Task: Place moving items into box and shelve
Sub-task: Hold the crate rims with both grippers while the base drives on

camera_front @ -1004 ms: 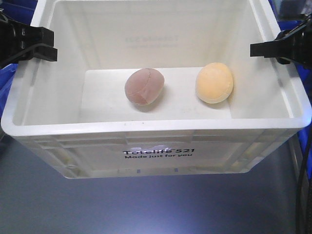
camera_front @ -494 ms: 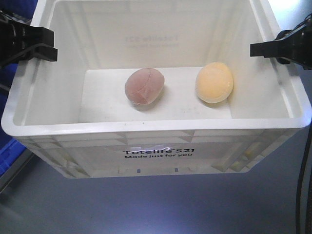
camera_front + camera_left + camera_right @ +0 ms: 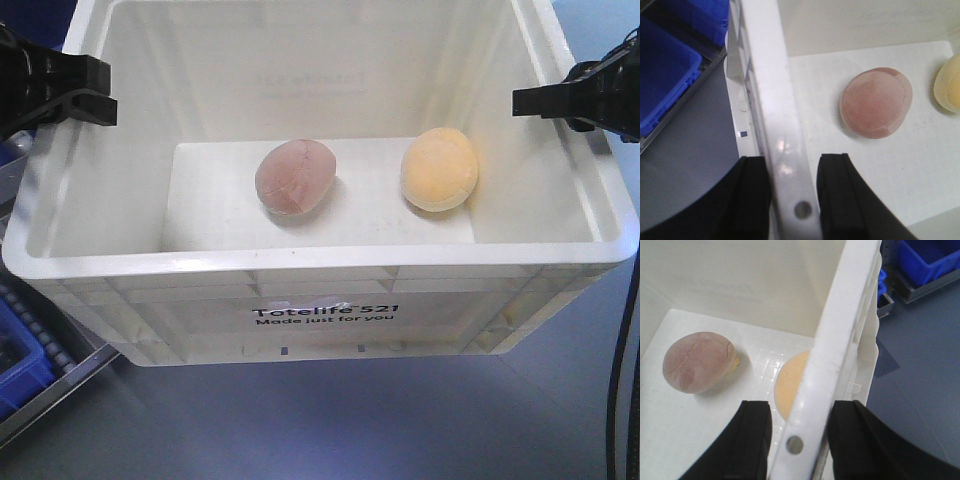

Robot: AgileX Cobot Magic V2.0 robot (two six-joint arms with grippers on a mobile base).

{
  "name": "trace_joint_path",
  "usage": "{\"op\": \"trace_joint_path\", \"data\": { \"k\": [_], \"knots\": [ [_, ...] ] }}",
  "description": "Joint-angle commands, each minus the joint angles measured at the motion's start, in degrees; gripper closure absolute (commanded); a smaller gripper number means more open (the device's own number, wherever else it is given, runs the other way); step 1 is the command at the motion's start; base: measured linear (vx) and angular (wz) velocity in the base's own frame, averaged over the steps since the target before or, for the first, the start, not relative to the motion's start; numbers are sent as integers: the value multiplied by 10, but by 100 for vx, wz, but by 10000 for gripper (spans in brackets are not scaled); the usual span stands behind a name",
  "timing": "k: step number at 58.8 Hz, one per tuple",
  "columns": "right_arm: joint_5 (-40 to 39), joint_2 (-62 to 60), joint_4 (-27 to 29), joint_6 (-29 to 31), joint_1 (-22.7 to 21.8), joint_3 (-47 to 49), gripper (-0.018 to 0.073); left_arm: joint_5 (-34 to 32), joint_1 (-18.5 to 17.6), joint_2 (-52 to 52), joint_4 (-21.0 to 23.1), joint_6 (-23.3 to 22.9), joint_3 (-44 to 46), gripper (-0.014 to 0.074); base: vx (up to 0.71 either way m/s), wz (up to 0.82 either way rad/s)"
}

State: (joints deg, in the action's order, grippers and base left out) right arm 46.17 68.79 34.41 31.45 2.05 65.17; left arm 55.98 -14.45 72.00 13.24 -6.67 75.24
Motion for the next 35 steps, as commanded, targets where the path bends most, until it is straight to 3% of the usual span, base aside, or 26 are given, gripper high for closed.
{"op": "trace_joint_path", "data": {
  "k": [1, 35],
  "knots": [
    [-27, -23, 63, 24, 3, 29, 565, -83, -4, -17, 37, 6, 29, 603, 17, 67],
    [-27, -23, 63, 24, 3, 29, 565, -83, -4, -17, 37, 6, 29, 603, 15, 59]
  ]
}}
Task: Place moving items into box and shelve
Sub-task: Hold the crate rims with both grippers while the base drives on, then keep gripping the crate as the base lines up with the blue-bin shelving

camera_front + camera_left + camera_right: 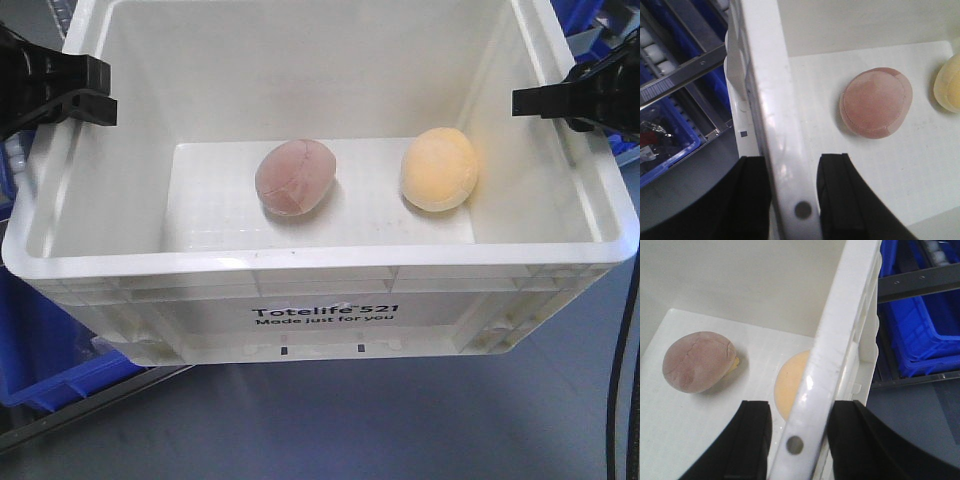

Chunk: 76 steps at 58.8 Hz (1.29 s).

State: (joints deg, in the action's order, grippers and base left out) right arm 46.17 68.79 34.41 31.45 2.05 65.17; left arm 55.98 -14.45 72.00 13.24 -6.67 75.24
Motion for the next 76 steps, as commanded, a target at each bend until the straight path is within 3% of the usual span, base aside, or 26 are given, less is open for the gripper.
{"op": "trace_joint_path", "data": {
  "k": [1, 76],
  "knots": [
    [-27, -23, 63, 24, 3, 29, 565, -83, -4, -17, 37, 6, 29, 603, 12, 48],
    [-27, -23, 63, 24, 3, 29, 565, -83, -4, -17, 37, 6, 29, 603, 6, 32]
  ]
}}
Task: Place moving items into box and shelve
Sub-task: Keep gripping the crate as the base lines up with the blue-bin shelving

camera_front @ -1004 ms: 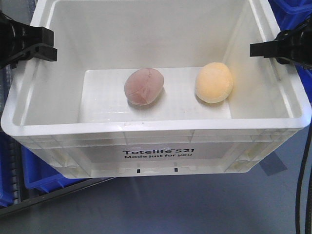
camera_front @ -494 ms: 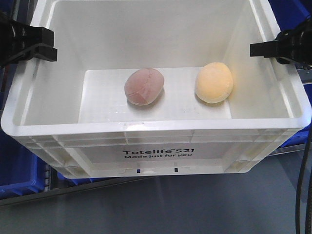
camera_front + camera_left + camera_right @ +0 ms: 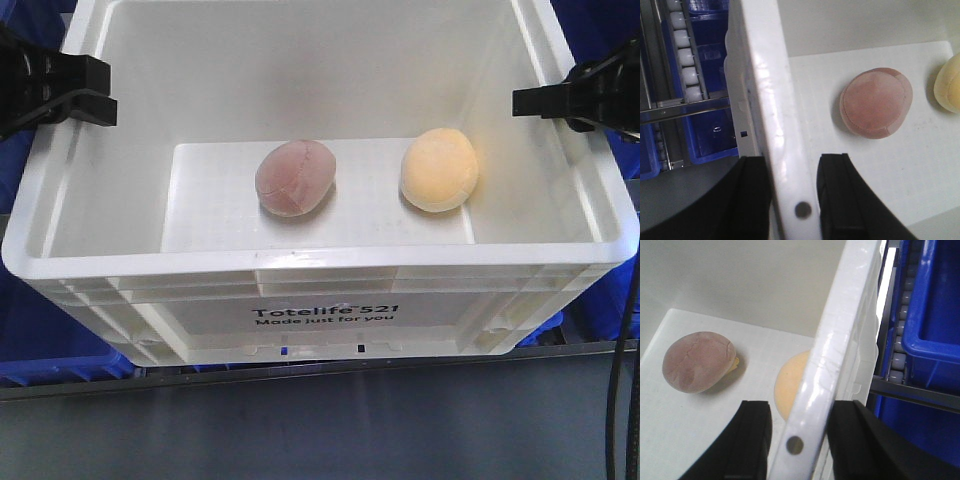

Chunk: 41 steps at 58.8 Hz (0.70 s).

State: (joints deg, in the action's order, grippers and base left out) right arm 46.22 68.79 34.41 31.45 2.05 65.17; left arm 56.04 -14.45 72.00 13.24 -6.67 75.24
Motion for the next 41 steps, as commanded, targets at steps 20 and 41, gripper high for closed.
{"op": "trace_joint_path", "data": {
  "k": [20, 41],
  "knots": [
    [-27, -23, 63, 24, 3, 29, 565, -83, -4, -17, 37, 6, 29, 603, 3, 18],
    [-27, -23, 63, 24, 3, 29, 565, -83, -4, -17, 37, 6, 29, 603, 5, 13]
  ]
}}
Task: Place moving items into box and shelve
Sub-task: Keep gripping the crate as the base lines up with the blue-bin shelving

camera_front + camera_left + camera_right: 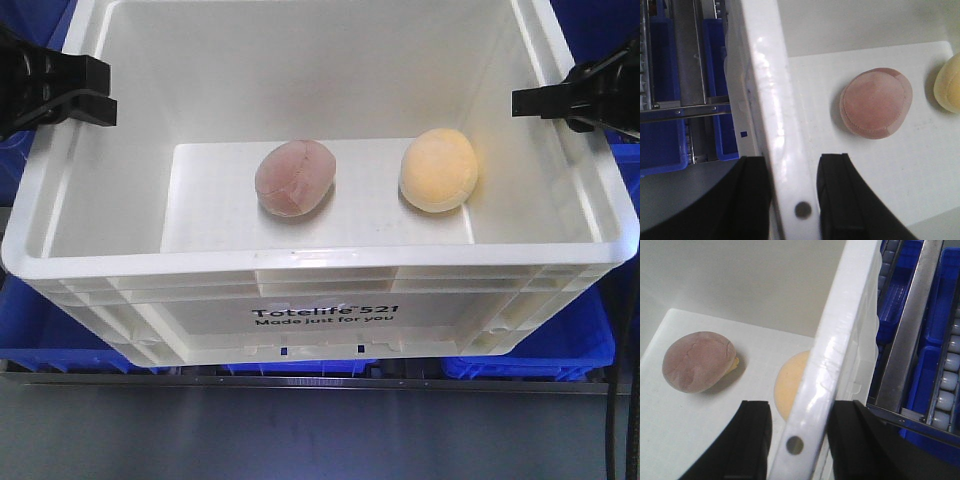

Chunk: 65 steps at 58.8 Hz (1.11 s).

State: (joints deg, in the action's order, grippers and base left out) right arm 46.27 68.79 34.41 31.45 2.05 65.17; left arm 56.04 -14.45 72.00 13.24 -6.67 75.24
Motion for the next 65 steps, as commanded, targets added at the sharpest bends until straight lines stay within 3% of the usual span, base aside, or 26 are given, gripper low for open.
{"op": "trace_joint_path", "data": {
  "k": [1, 65],
  "knots": [
    [-28, -23, 63, 24, 3, 29, 565, -83, -4, -17, 37, 6, 29, 603, 6, 8],
    [-28, -23, 63, 24, 3, 29, 565, -83, -4, -17, 37, 6, 29, 603, 9, 2]
  ]
}}
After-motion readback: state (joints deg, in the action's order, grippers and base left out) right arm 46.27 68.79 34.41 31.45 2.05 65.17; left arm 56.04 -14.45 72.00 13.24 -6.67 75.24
